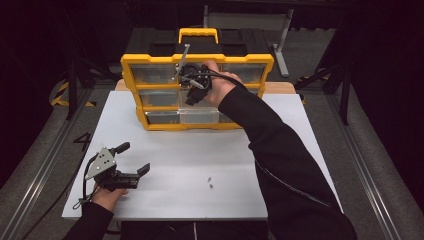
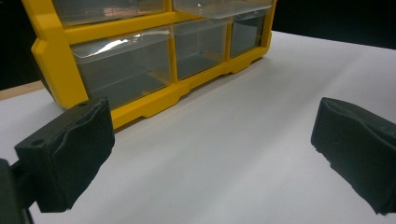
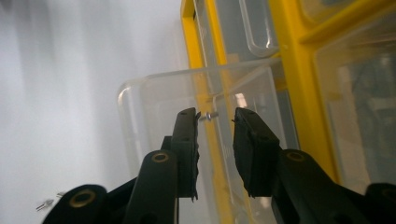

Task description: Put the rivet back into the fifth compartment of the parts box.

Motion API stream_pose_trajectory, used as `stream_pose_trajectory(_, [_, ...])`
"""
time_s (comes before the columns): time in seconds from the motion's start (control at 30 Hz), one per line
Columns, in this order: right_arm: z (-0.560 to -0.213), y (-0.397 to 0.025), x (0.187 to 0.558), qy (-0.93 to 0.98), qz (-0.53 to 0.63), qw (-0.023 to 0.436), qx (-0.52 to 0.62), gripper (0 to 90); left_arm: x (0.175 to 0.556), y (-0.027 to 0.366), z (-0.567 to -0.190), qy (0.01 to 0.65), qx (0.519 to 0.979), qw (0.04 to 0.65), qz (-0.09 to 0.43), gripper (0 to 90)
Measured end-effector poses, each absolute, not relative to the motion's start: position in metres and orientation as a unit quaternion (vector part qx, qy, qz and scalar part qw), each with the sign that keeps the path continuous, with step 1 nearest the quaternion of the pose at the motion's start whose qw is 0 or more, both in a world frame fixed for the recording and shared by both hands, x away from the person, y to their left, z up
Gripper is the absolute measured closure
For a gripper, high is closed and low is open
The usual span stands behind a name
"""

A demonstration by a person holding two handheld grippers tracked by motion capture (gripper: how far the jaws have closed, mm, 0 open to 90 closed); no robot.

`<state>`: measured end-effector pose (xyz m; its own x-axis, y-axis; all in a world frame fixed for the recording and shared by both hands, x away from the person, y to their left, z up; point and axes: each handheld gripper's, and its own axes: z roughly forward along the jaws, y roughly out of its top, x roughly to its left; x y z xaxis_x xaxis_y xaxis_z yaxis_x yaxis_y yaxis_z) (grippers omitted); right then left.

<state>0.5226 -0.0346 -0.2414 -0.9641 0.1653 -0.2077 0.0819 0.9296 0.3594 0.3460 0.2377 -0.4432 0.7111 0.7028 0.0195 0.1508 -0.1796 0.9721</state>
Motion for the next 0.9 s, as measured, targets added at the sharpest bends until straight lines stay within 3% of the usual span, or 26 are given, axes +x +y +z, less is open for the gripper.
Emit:
stream_pose_trajectory(0.27, [-0.217,-0.059,0.493,0.965,0.211,0.139,0.065,56.0,0.347,0.237,-0.444,0.292,0.730,0.569,0.242,0.4])
stream_pose_trajectory(0.37, [-0.212,-0.069,0.479,0.960,0.235,0.141,0.062,39.5,0.347,0.236,-0.444,0.293,0.730,0.568,0.242,0.4])
stream_pose_trajectory(0.5, [-0.212,-0.080,0.467,0.957,0.252,0.126,0.065,27.5,0.348,0.236,-0.444,0.293,0.731,0.567,0.241,0.4])
stream_pose_trajectory(0.63, [-0.216,-0.092,0.452,0.956,0.259,0.121,0.068,21.5,0.348,0.236,-0.444,0.293,0.731,0.567,0.241,0.4])
stream_pose_trajectory(0.9, [-0.227,-0.105,0.437,0.956,0.260,0.123,0.058,18.9,0.348,0.235,-0.444,0.294,0.732,0.566,0.241,0.4])
